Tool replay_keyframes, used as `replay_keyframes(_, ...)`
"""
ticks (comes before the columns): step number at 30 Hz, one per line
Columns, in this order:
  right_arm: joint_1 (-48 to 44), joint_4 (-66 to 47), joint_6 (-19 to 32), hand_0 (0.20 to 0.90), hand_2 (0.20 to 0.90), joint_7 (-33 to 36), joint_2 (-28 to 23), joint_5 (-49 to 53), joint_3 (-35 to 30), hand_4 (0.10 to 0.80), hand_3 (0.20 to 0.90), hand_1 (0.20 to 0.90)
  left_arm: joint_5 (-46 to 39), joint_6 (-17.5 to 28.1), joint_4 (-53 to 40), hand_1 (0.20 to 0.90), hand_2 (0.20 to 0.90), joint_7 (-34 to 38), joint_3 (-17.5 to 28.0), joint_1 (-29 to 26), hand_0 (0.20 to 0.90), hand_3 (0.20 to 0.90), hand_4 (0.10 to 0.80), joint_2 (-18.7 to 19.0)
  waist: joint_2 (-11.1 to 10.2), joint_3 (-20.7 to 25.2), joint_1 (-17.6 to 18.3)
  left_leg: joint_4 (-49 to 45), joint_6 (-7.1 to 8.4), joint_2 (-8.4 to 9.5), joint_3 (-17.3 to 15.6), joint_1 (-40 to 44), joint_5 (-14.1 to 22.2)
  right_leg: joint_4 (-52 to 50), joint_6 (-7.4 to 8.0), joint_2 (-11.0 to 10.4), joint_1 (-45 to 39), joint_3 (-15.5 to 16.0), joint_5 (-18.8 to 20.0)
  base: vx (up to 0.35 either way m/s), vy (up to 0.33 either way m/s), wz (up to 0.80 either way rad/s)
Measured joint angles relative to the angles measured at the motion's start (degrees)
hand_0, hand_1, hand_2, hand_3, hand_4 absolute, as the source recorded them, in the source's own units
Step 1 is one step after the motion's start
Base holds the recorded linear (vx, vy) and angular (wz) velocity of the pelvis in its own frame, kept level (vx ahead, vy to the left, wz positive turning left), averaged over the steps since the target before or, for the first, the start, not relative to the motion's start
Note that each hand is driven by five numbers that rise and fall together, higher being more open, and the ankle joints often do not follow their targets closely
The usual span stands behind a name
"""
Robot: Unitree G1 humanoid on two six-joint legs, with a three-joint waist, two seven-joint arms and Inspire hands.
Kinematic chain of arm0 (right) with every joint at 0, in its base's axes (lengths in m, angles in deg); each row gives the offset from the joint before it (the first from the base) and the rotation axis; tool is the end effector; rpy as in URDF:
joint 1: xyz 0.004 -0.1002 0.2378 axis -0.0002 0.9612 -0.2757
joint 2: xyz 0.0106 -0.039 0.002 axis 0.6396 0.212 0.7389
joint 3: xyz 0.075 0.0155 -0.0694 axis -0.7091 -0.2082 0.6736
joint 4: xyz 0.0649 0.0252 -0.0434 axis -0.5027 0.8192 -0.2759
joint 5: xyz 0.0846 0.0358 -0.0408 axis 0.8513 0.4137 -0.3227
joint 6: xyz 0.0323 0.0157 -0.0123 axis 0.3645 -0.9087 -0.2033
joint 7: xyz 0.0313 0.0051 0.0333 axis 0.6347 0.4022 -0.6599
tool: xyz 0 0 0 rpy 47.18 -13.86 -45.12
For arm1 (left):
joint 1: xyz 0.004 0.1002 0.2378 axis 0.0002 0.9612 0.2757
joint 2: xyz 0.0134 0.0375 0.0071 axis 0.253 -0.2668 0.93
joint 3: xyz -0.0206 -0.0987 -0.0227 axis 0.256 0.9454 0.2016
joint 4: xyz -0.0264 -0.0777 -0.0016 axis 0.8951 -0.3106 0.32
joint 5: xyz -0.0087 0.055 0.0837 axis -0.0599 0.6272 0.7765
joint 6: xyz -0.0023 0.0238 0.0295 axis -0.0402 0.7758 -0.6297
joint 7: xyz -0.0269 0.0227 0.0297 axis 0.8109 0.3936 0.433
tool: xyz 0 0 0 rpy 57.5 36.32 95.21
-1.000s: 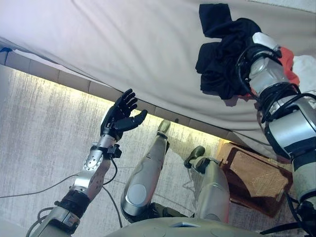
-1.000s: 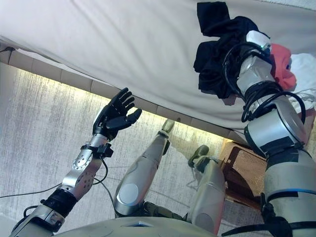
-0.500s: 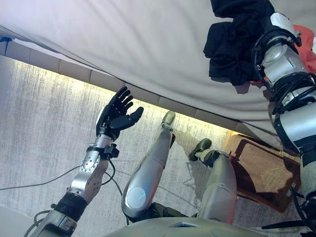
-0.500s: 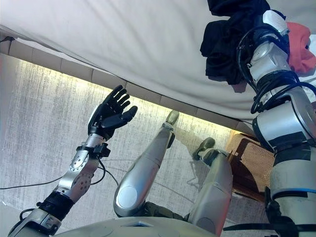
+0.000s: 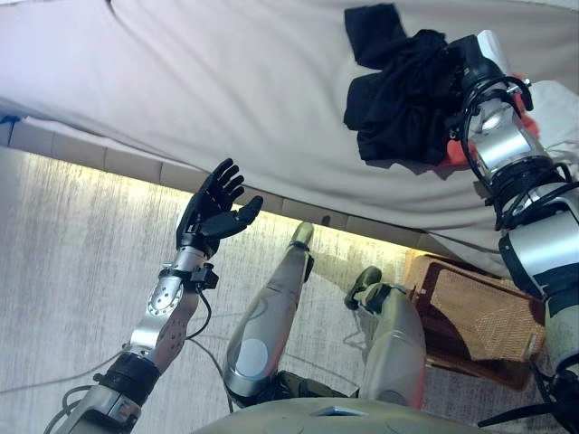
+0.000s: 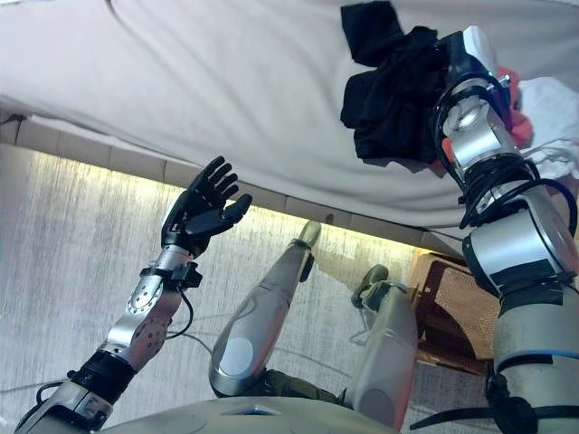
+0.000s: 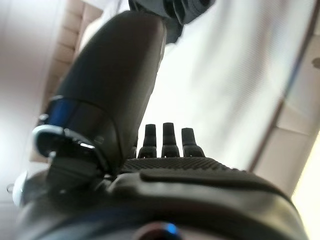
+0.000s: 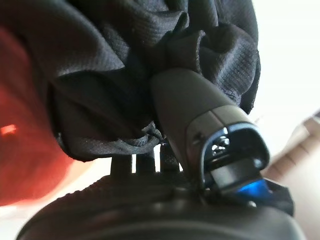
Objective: Pick up the clothes from the bed and place them into the basket
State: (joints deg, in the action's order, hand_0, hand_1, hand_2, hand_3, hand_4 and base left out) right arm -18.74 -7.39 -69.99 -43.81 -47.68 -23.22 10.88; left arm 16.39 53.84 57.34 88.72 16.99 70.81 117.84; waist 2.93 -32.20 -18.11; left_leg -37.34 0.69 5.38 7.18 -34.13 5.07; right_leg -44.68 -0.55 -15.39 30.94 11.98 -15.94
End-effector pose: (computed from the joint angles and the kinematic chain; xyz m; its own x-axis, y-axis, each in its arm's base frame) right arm 0.3597 -0.2482 0.2373 0.9377 -0.2445 0.2467 0.3468 0.6200 -0.7038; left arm 0.2087 0.1957 0.0391 0.9881 -0.1134 0.1035 0.1374 0.9538 -0.2671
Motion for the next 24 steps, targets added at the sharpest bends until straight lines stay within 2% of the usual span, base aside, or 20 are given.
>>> replay_keyframes(4,3.08,-1.38,1.8,0.3,0.3,0.15,-1.08,4.7,-2.23,0.1,0.2,0.3,0.11,0.02,1.31,0.9,0.9,-0.1,0.17,-1.06,0.9,0.9,0.8,-0.74,-0.16,-0.08,1.07,2.21,-0.35,-0.3,-0.91,6.71,0.8,3.26,0.06,0.19,-6.6,-0.2,0.03,0.095,0.038,-0.12)
replay_keyframes(8,5.05,-3.73,2.35,0.3,0.3,-1.02,-1.96,8.3,-5.5,0.1,0.2,0.3,0.49,-0.05,4.25,0.9,0.9,0.1,0.14,-1.07,0.9,0.9,0.8,-1.98,-0.43,-0.04,2.38,5.47,-0.84,-1.36,-1.95,14.35,1.32,8.45,1.94,1.25,-14.27,-0.53,1.36,0.107,0.045,-0.2)
replay_keyframes(11,5.22,-5.29,3.54,0.3,0.3,-3.39,-5.24,11.52,-7.33,0.1,0.2,0.3,2.83,-0.42,5.01,0.9,0.9,1.11,0.14,-1.75,0.9,0.9,0.8,-2.88,-0.67,0.03,3.33,9.46,-0.86,-2.45,-3.19,19.83,1.08,14.52,2.02,2.38,-19.77,-0.55,3.86,0.147,0.042,-0.29)
replay_keyframes(13,5.8,-6.35,3.59,0.3,0.3,-4.58,-6.37,13.6,-10.34,0.1,0.2,0.3,3.78,-0.63,5.69,0.9,0.9,1.9,0.42,-1.79,0.9,0.9,0.8,-3.0,-1.51,0.38,4.33,13.85,-1.02,-2.78,-4.43,24.95,0.52,19.07,2.83,3.0,-24.37,-1.3,4.71,0.128,0.036,-0.36)
replay_keyframes(14,5.87,-6.65,3.95,0.3,0.3,-4.83,-7.22,14.37,-11.16,0.1,0.2,0.3,3.98,-0.68,5.97,0.9,0.9,2.08,0.61,-1.92,0.9,0.9,0.8,-2.87,-2.5,1.39,4.76,15.5,-1.19,-2.93,-5.45,26.47,0.36,20.98,3.58,3.07,-25.31,-2.02,5.7,0.086,0.051,-0.37)
replay_keyframes(16,6.37,-8.02,4.05,0.3,0.3,-6.49,-9.39,15.23,-13.25,0.1,0.2,0.3,3.94,-1.56,6.17,0.9,0.9,2.09,1.41,-2.23,0.9,0.9,0.8,-2.95,-3.27,1.7,5.96,19.31,-1.04,-3.29,-5.99,30.44,-0.73,25.81,4.23,4.15,-29.35,-2.19,8.39,0.03,0.057,-0.31)
replay_keyframes(18,7.59,-9.45,4.12,0.3,0.3,-7.06,-11.71,15.38,-14.39,0.1,0.2,0.3,3.96,-1.56,6.46,0.9,0.9,1.81,1.5,-2.2,0.9,0.9,0.8,-2.9,-4.74,3.85,7.43,22.13,-1.39,-3.38,-6.88,32.1,-1.31,29.88,4.86,4.47,-30.97,-2.8,10.1,0.0,0.067,-0.32)
replay_keyframes(19,8.51,-10.6,4.13,0.3,0.3,-7.44,-13.33,15.46,-15.67,0.1,0.2,0.3,3.96,-1.54,6.52,0.9,0.9,1.26,1.52,-2.35,0.9,0.9,0.8,-2.86,-5.7,5.16,8.89,23.73,-1.57,-3.49,-7.67,33.04,-1.51,32.28,4.73,5.17,-31.73,-3.54,11.67,0.011,0.059,-0.32)
replay_keyframes(22,10.29,-11.41,4.28,0.3,0.3,-7.46,-15.41,15.67,-18.39,0.1,0.2,0.3,4.02,-1.5,8.69,0.9,0.9,-0.55,1.25,-3.23,0.9,0.9,0.8,-2.89,-6.84,6.86,11.6,26.56,-1.71,-3.48,-9.56,35.75,-1.92,35.79,4.94,5.34,-33.95,-5.07,13.71,0.033,0.034,-0.39)
replay_keyframes(24,16.55,-13.75,4.76,0.3,0.3,-7.39,-16.71,15.8,-21.79,0.1,0.2,0.3,4.0,-1.49,12.67,0.9,0.9,-2.03,1.05,-3.22,0.9,0.9,0.8,-2.9,-7.7,10.96,13.65,28.98,-1.7,-3.48,-11.03,36.52,-1.92,39.31,5.15,5.58,-34.49,-6.53,15.46,0.012,-0.018,-0.4)
